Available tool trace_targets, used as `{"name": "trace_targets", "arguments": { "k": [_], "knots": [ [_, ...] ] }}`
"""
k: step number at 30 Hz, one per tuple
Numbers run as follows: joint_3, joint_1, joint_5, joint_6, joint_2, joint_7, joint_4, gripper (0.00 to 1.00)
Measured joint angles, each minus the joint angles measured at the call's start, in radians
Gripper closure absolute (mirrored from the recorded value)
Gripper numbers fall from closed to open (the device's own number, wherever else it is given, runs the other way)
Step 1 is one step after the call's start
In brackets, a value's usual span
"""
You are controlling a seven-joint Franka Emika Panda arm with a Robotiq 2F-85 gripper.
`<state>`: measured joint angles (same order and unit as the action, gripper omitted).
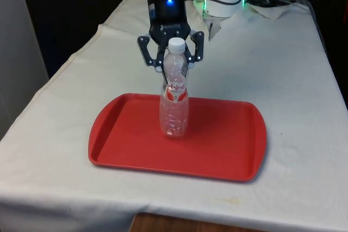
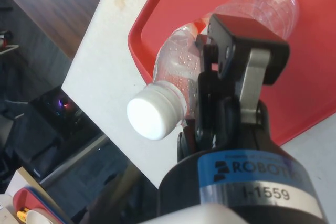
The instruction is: Place the bottle upright on the tray.
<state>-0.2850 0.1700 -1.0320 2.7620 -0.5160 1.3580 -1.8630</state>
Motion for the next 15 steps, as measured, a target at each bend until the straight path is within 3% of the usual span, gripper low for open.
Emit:
{"name": "trace_targets", "arguments": {
  "k": [15],
  "knots": [
    [0.003,0.000,-0.088,0.004,-0.012,0.054,0.004,0.66]
  ]
}}
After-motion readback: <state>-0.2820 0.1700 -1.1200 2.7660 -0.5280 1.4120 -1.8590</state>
